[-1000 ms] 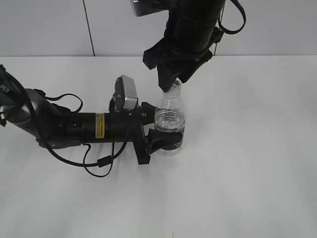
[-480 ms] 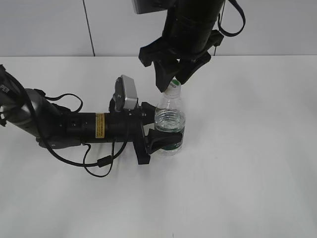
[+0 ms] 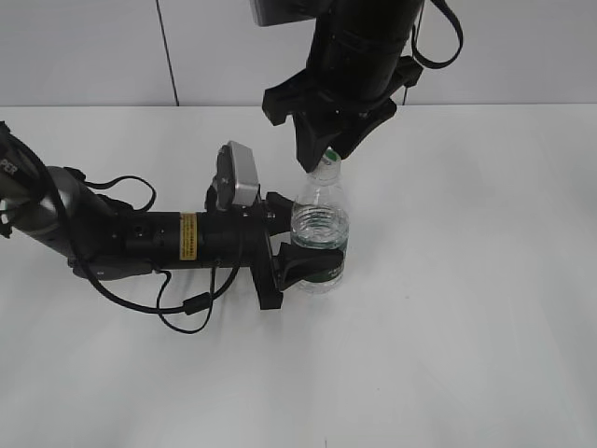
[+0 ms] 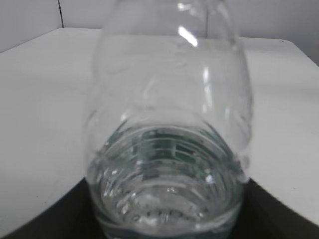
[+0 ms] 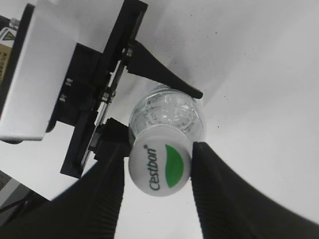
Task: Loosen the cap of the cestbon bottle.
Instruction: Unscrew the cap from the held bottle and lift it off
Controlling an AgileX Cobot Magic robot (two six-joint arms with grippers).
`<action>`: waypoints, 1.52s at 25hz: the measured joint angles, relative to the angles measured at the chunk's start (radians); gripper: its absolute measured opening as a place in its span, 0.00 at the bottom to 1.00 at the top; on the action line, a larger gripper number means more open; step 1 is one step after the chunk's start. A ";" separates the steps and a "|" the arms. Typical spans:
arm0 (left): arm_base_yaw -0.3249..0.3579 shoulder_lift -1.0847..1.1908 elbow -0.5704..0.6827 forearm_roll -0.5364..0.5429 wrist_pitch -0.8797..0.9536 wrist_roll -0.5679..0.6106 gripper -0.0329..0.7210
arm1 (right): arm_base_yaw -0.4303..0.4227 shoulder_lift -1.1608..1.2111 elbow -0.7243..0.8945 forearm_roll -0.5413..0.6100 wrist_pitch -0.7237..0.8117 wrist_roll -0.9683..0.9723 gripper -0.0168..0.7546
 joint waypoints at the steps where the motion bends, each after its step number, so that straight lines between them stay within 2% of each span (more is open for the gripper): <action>1: 0.000 0.000 0.000 0.000 0.000 0.000 0.59 | 0.000 0.000 0.000 -0.001 0.000 0.000 0.46; 17: 0.000 0.000 0.000 0.000 0.001 0.000 0.59 | 0.000 0.028 0.000 -0.002 0.000 0.000 0.46; 22: 0.000 0.000 0.000 0.000 0.001 0.000 0.59 | 0.000 0.027 0.000 -0.005 -0.001 0.000 0.42; 28: 0.000 0.000 0.000 0.000 0.001 0.000 0.59 | 0.001 0.025 0.000 -0.020 -0.001 -0.005 0.42; 32: -0.002 0.000 0.000 -0.001 0.002 0.000 0.59 | 0.001 0.025 0.000 -0.020 -0.001 -0.119 0.42; 38: -0.002 0.000 0.000 -0.001 0.003 0.000 0.59 | 0.001 0.023 0.000 -0.020 -0.001 -0.508 0.41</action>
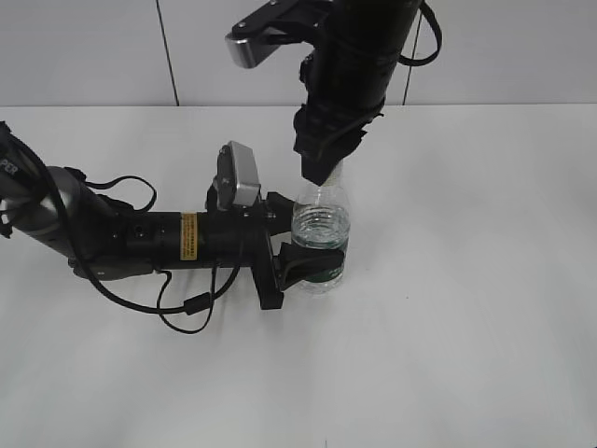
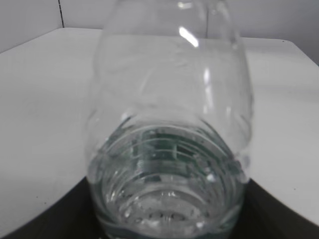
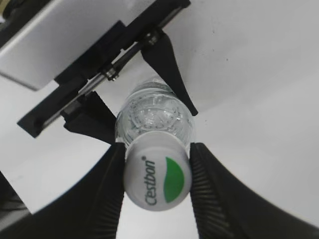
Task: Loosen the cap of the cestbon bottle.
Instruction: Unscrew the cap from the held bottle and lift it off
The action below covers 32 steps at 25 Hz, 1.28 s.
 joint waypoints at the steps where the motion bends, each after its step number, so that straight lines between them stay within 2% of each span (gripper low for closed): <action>1: 0.000 0.000 0.000 0.000 0.000 0.000 0.59 | 0.000 0.000 0.000 0.000 0.000 -0.070 0.41; 5: 0.000 -0.001 0.000 0.000 0.000 0.000 0.59 | 0.000 -0.001 0.000 0.000 0.000 -0.317 0.41; 16: 0.000 -0.001 0.000 0.001 0.000 0.001 0.59 | 0.000 -0.003 0.000 0.002 0.002 -0.795 0.41; 21: 0.000 -0.001 0.000 0.001 0.000 0.001 0.59 | 0.000 -0.003 0.000 0.002 0.002 -0.820 0.41; 25: 0.000 -0.002 0.000 0.003 0.000 0.001 0.59 | 0.000 -0.003 -0.016 0.000 0.011 -0.713 0.43; 32: 0.000 -0.002 0.000 0.003 0.004 0.000 0.59 | 0.002 -0.014 -0.114 0.049 0.001 -0.560 0.66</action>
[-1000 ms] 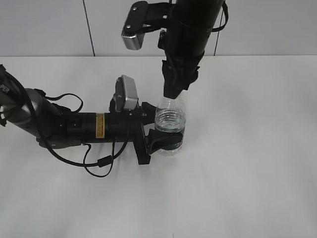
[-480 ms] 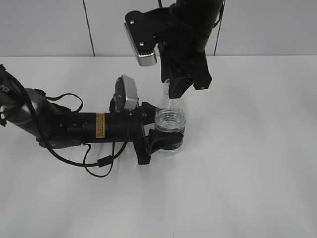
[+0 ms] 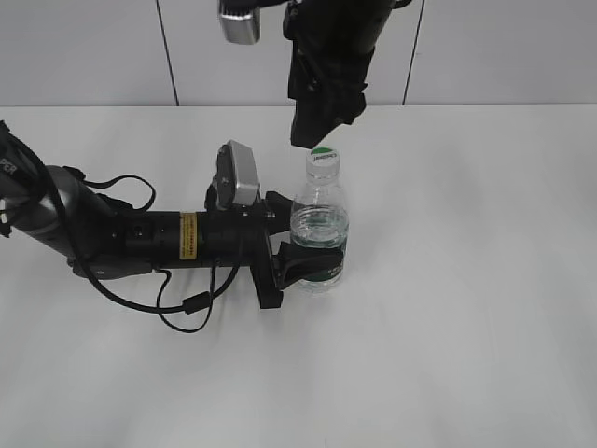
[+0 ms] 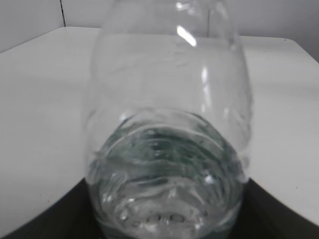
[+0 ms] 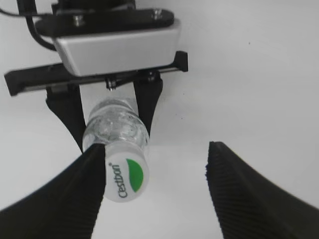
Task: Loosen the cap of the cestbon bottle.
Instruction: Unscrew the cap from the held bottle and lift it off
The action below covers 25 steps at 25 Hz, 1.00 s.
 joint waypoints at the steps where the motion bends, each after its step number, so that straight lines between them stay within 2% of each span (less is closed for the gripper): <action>1: 0.000 0.000 0.000 0.000 0.000 0.000 0.59 | 0.000 -0.001 -0.002 0.015 0.000 0.038 0.67; 4: 0.000 0.000 0.000 0.000 0.001 0.000 0.59 | 0.000 -0.001 -0.002 0.049 0.000 0.214 0.69; 7: 0.000 0.000 0.000 0.000 0.001 0.000 0.59 | 0.000 -0.001 -0.002 0.043 0.000 0.515 0.69; 9: 0.000 0.000 0.000 0.000 0.001 0.000 0.59 | 0.000 -0.001 -0.002 -0.001 0.000 0.758 0.69; 13: 0.000 0.000 0.000 0.000 0.001 0.000 0.59 | 0.000 -0.001 -0.002 -0.086 0.000 1.054 0.69; 17: 0.000 0.000 0.000 0.000 0.001 0.000 0.59 | 0.000 -0.002 0.012 -0.096 0.000 1.136 0.69; 25: 0.000 0.000 0.000 0.001 0.001 0.000 0.59 | 0.000 -0.002 0.032 -0.092 0.000 1.156 0.69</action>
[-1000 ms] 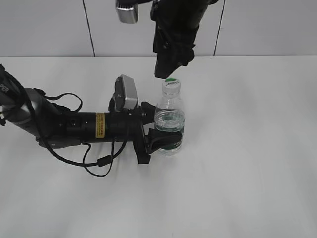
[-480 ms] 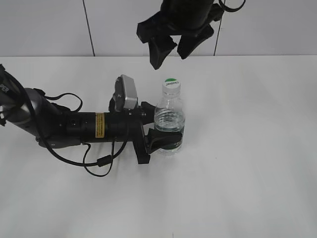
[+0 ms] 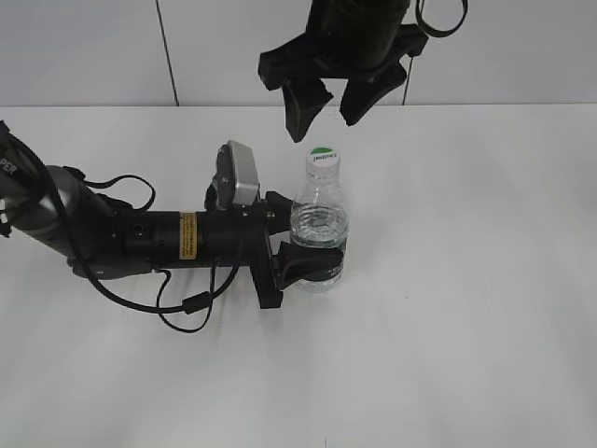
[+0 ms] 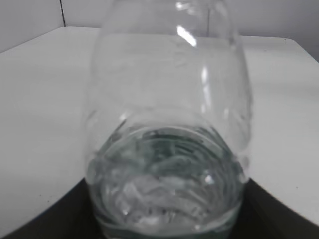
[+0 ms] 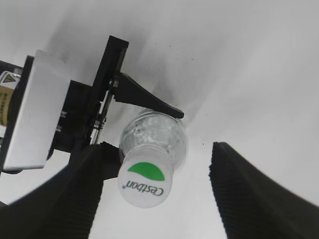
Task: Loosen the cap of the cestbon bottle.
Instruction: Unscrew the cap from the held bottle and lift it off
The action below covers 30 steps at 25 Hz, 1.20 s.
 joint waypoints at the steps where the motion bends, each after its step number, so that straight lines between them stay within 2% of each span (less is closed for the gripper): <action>1: 0.000 0.000 0.000 0.000 0.000 0.000 0.59 | 0.000 0.000 0.006 0.000 0.000 0.000 0.69; 9: 0.000 0.000 0.000 0.000 0.000 0.000 0.59 | 0.000 0.000 0.044 0.050 0.000 0.000 0.69; 25: 0.000 0.000 0.000 0.000 0.000 0.000 0.59 | 0.000 0.037 0.045 0.053 -0.001 0.000 0.69; 30: 0.000 0.000 0.000 0.000 0.000 0.000 0.59 | 0.000 0.037 0.045 0.052 -0.001 0.000 0.60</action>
